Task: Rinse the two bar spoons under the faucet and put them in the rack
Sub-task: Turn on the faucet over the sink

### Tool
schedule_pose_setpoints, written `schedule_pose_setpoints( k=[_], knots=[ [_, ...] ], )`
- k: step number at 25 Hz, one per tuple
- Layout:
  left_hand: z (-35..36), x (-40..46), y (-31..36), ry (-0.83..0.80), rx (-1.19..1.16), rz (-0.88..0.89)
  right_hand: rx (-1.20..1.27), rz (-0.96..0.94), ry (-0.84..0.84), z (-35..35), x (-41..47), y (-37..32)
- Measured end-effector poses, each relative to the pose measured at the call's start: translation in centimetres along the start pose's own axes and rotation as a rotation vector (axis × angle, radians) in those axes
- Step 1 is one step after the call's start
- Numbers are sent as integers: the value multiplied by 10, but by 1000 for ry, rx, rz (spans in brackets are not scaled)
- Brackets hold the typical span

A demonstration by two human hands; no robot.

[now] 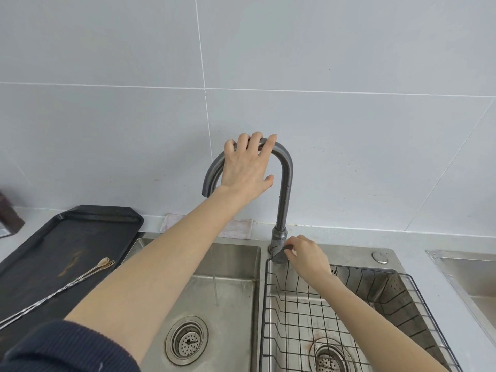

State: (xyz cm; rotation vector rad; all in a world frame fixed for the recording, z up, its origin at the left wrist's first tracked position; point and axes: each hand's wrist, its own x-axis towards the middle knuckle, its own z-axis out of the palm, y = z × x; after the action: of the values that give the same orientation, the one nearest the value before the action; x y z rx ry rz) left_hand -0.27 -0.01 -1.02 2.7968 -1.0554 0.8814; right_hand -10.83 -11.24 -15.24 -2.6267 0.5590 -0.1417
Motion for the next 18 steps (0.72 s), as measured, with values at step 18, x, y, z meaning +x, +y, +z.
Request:
schedule_pose_setpoints(
  k=[18],
  knots=[
    [-35, -108, -93, -350, -260, -90, -218, -80, -97, 11, -67, -84]
  ],
)
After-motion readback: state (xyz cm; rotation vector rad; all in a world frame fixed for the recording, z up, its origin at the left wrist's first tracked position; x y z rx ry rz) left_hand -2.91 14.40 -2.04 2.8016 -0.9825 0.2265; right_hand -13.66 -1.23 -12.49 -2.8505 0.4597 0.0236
